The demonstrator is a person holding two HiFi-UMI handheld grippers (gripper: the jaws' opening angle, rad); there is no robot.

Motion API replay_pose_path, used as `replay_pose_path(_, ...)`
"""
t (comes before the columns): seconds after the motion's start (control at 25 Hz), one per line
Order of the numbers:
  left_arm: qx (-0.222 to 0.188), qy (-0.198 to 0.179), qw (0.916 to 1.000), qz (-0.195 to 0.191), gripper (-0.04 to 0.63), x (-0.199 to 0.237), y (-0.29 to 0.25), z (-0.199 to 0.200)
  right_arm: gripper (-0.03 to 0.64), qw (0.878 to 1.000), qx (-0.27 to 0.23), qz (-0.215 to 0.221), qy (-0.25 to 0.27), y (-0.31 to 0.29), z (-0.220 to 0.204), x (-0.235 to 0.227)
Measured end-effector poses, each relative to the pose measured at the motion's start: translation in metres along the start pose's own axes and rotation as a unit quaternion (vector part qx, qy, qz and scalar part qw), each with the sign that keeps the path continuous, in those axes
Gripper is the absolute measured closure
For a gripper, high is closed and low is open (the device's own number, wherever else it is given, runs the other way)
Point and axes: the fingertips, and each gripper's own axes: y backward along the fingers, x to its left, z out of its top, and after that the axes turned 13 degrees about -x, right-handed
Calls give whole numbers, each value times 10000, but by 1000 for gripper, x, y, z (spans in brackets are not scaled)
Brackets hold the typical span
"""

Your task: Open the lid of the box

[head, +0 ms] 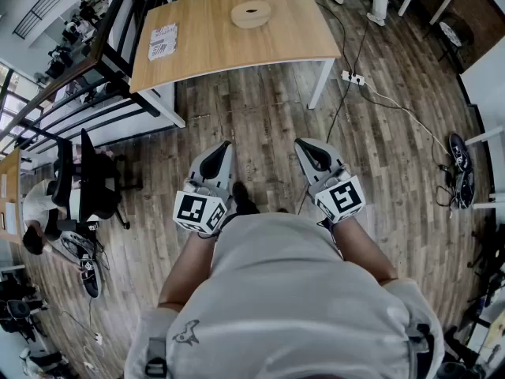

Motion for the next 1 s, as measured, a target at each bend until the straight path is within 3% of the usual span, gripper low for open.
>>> replay_pose_path(1.0, 108, -34, 9999, 74, 589, 25, -20, -11, 609, 9994, 30, -324, -146, -22, -17, -27)
